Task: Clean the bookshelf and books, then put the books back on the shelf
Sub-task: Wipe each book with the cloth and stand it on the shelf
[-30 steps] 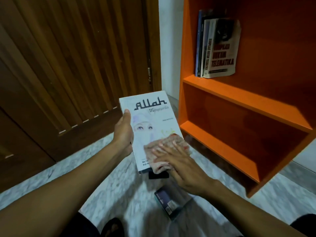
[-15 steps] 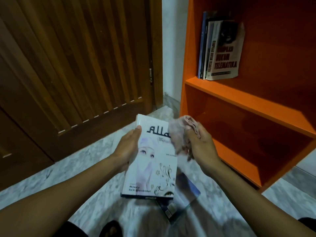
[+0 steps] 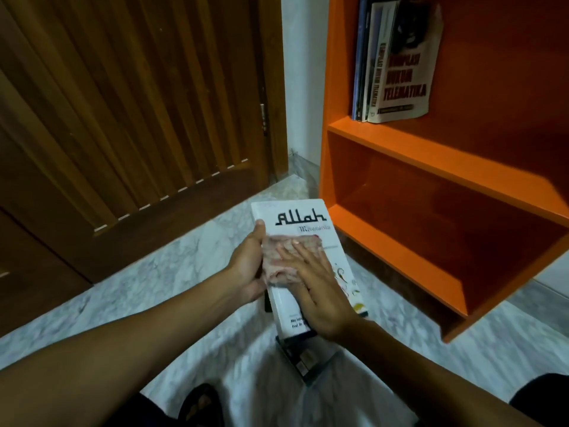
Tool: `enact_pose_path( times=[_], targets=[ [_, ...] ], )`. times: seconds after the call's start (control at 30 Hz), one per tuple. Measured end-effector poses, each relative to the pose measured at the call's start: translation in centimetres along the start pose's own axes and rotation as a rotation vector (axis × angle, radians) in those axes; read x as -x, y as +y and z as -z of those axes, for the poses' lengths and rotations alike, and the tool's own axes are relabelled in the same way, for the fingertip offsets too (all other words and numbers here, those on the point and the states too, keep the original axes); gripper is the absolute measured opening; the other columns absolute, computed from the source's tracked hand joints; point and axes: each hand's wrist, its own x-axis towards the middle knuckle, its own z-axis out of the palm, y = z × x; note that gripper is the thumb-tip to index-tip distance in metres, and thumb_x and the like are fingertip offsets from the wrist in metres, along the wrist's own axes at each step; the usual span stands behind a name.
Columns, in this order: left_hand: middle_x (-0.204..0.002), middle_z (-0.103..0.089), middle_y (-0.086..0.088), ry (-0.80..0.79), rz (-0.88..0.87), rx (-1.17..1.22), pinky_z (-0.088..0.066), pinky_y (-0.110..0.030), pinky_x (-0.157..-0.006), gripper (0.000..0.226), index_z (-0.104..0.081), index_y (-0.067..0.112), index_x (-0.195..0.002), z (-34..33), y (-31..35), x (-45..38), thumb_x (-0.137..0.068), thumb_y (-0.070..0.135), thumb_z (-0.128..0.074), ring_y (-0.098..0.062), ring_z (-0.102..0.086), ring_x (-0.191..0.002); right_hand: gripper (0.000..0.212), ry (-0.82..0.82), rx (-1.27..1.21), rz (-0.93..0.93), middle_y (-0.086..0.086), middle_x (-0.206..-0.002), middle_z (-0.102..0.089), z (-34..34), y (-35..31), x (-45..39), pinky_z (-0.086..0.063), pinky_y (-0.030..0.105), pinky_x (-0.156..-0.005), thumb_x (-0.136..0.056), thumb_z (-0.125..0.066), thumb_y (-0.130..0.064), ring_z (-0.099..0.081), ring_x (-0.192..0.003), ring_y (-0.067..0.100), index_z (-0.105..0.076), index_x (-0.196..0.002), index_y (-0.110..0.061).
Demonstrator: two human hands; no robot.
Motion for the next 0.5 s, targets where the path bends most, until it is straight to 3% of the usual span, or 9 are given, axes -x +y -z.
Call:
enact_pose_path(
  times=[0.13,0.23,0.3,0.37,0.5],
  targets=[
    [-0.119,-0.070,-0.013,0.119,-0.071,0.113,-0.055,-0.051,-0.078,0.060,-0.065,0.012,-0.116,1.4,1.7,-0.8,-0.100,0.059,-0.033,-0.038,-0.071,-0.094,0.042,-0.149,-0.094,0.074,-0.014,-0.154,-0.035,-1.1,0.0,1.9,-0.005,0.034,-0.124,-0.096,-0.046,-0.008,-0.016,-0.149,-0.002,-0.060,-0.131,-0.025],
    [-0.122,-0.070,-0.012,0.238,-0.150,0.126,-0.055,-0.056,-0.086,0.058,-0.064,0.015,-0.124,3.1,3.0,-1.1,-0.099,0.059,-0.036,-0.039,-0.069,-0.103,0.034,-0.205,-0.147,0.082,-0.009,-0.151,-0.047,-1.4,0.2,2.4,-0.011,0.034,-0.124,-0.102,-0.045,-0.016,-0.023,-0.147,-0.003,-0.062,-0.130,-0.021],
    [-0.119,-0.073,-0.009,0.298,-0.181,0.113,-0.052,-0.062,-0.091,0.055,-0.065,0.020,-0.124,4.1,3.6,-1.1,-0.098,0.061,-0.038,-0.039,-0.070,-0.103,0.029,-0.213,-0.177,0.100,-0.020,-0.144,-0.050,-1.1,-0.3,2.2,-0.015,0.032,-0.122,-0.103,-0.049,-0.015,-0.028,-0.141,-0.010,-0.062,-0.128,-0.023],
    [-0.111,-0.076,-0.004,0.358,-0.212,0.113,-0.054,-0.061,-0.088,0.052,-0.068,0.023,-0.118,4.7,4.0,-1.0,-0.097,0.062,-0.040,-0.037,-0.073,-0.097,0.027,-0.216,-0.173,0.149,-0.039,-0.131,-0.048,-0.6,-1.2,1.8,-0.018,0.019,-0.117,-0.103,-0.049,-0.014,-0.033,-0.130,-0.019,-0.060,-0.120,-0.032],
    [-0.106,-0.077,-0.002,0.409,-0.281,0.087,-0.052,-0.065,-0.088,0.054,-0.070,0.025,-0.116,5.4,4.8,-0.9,-0.096,0.065,-0.039,-0.036,-0.073,-0.095,0.021,-0.233,-0.133,0.144,-0.018,-0.115,-0.062,0.4,-0.6,0.9,-0.036,0.017,-0.099,-0.103,-0.046,-0.018,-0.053,-0.112,-0.003,-0.065,-0.113,-0.020]
  ],
)
